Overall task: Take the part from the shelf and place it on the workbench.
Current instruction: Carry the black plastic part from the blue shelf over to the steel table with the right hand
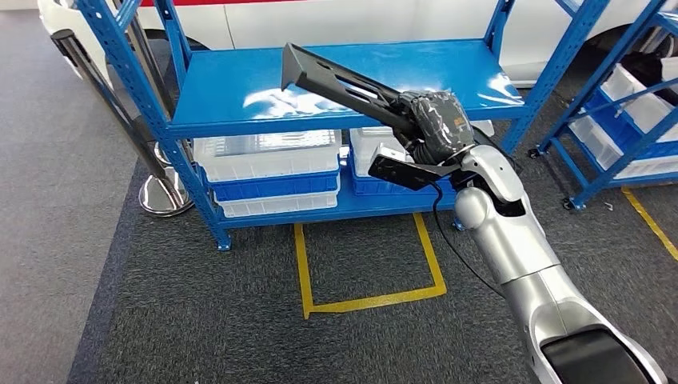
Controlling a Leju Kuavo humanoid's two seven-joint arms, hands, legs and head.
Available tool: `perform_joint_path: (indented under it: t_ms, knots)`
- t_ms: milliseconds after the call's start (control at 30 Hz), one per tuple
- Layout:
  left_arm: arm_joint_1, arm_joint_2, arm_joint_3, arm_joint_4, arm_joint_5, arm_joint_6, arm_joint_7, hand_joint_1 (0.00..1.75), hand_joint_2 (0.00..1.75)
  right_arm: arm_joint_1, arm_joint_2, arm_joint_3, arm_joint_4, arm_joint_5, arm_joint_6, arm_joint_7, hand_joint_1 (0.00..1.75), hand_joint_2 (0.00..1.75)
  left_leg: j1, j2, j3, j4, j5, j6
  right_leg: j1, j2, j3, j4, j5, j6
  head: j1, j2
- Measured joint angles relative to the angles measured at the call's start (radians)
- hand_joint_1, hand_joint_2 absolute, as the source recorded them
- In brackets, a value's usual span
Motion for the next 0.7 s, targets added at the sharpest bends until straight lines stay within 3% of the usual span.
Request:
perform_joint_path:
  t_ms: [33, 67, 133, 200, 267, 300, 333, 400, 433, 500, 567, 600, 633, 667, 700]
  knots:
    - [0.0, 0.0, 0.0, 0.0, 0.002, 0.001, 0.002, 0.0, 1.75, 0.0, 0.001, 0.002, 0.001, -0.002, 0.001, 0.0, 1.75, 1.75, 0.0, 0.008, -0.011, 0.0, 0.007, 0.0, -0.002, -0.004, -0.01, 0.051, -0.028, 0.003, 0.0, 0.0]
    - [0.0, 0.0, 0.001, 0.0, 0.004, 0.002, 0.004, 0.0, 1.75, 0.0, 0.002, 0.004, 0.003, -0.003, 0.002, 0.0, 1.75, 1.75, -0.001, 0.016, -0.022, 0.001, 0.015, -0.001, -0.004, -0.007, -0.013, 0.091, -0.035, 0.006, 0.0, 0.0]
    - [-0.002, 0.0, 0.002, 0.0, 0.009, 0.003, 0.009, 0.0, 1.75, -0.001, 0.004, 0.008, 0.007, -0.005, 0.004, 0.001, 1.75, 1.75, 0.0, 0.036, -0.052, 0.007, 0.033, -0.004, -0.009, -0.013, 0.011, 0.124, -0.002, 0.012, 0.0, 0.0]
    - [-0.004, 0.0, 0.002, 0.0, 0.012, 0.006, 0.014, 0.0, 1.75, -0.005, 0.007, 0.011, 0.009, -0.006, 0.005, 0.002, 1.75, 1.75, -0.001, 0.054, -0.079, 0.017, 0.048, -0.012, -0.011, -0.039, 0.098, 0.046, 0.037, 0.013, 0.0, 0.0]
    - [-0.005, 0.001, 0.003, 0.0, 0.015, 0.009, 0.018, 0.0, 1.75, -0.014, 0.014, 0.014, 0.009, -0.008, 0.006, 0.002, 1.75, 1.75, -0.004, 0.071, -0.095, 0.026, 0.06, -0.023, -0.003, -0.075, 0.198, -0.088, 0.012, 0.005, -0.001, 0.0]
    - [-0.005, 0.002, 0.005, 0.0, 0.018, 0.011, 0.019, 0.0, 1.75, -0.02, 0.017, 0.015, 0.009, -0.009, 0.007, 0.002, 1.75, 1.75, -0.006, 0.081, -0.098, 0.027, 0.067, -0.029, 0.003, -0.085, 0.225, -0.135, -0.005, -0.002, -0.001, 0.0]
    - [-0.005, 0.002, 0.006, 0.0, 0.02, 0.013, 0.021, 0.0, 1.75, -0.024, 0.019, 0.016, 0.01, -0.01, 0.008, 0.002, 1.75, 1.75, -0.006, 0.092, -0.1, 0.025, 0.075, -0.036, 0.009, -0.082, 0.231, -0.158, -0.012, -0.011, -0.001, 0.0]
    - [-0.006, 0.003, 0.01, 0.0, 0.023, 0.014, 0.025, 0.0, 1.75, -0.026, 0.02, 0.018, 0.014, -0.012, 0.01, 0.002, 1.75, 1.75, -0.003, 0.098, -0.105, 0.023, 0.08, -0.05, 0.009, -0.065, 0.217, -0.165, 0.006, -0.03, -0.001, 0.0]
    - [-0.005, 0.004, 0.011, 0.0, 0.024, 0.015, 0.026, 0.0, 1.75, -0.027, 0.02, 0.019, 0.017, -0.012, 0.01, 0.003, 1.75, 1.75, -0.001, 0.083, -0.114, 0.038, 0.06, -0.055, 0.008, -0.056, 0.207, -0.167, 0.017, -0.039, -0.001, 0.0]
    - [-0.001, 0.005, 0.012, 0.0, 0.025, 0.015, 0.028, 0.0, 1.75, -0.028, 0.025, 0.021, 0.021, -0.012, 0.011, 0.004, 1.75, 1.75, 0.002, 0.036, -0.144, 0.126, -0.031, -0.062, 0.007, -0.039, 0.181, -0.169, 0.042, -0.055, -0.002, 0.0]
    - [0.002, 0.006, 0.014, 0.0, 0.025, 0.015, 0.03, 0.0, 1.75, -0.027, 0.03, 0.022, 0.025, -0.013, 0.011, 0.003, 1.75, 1.75, 0.0, 0.009, -0.177, 0.256, -0.115, -0.061, 0.012, -0.015, 0.15, -0.167, 0.066, -0.062, -0.002, 0.0]
    - [0.002, 0.007, 0.015, 0.0, 0.025, 0.015, 0.03, 0.0, 1.75, -0.027, 0.032, 0.022, 0.026, -0.013, 0.011, 0.003, 1.75, 1.75, -0.001, 0.004, -0.18, 0.3, -0.127, -0.058, 0.015, -0.001, 0.135, -0.166, 0.078, -0.063, -0.002, 0.0]
    - [0.002, 0.008, 0.016, 0.0, 0.025, 0.016, 0.03, 0.0, 1.75, -0.026, 0.032, 0.022, 0.027, -0.013, 0.012, 0.002, 1.75, 1.75, -0.004, 0.001, -0.167, 0.311, -0.119, -0.053, 0.018, 0.011, 0.12, -0.164, 0.089, -0.063, -0.002, 0.0]
    - [0.002, 0.008, 0.016, 0.0, 0.025, 0.016, 0.03, 0.0, 1.75, -0.026, 0.032, 0.022, 0.028, -0.013, 0.012, 0.002, 1.75, 1.75, -0.007, -0.003, -0.136, 0.287, -0.097, -0.046, 0.02, 0.025, 0.106, -0.162, 0.1, -0.063, -0.002, 0.0]
    - [0.001, 0.009, 0.017, 0.0, 0.025, 0.016, 0.03, 0.0, 1.75, -0.026, 0.033, 0.022, 0.029, -0.013, 0.012, 0.002, 1.75, 1.75, -0.01, -0.015, -0.088, 0.227, -0.072, -0.035, 0.021, 0.037, 0.094, -0.161, 0.11, -0.062, -0.002, 0.0]
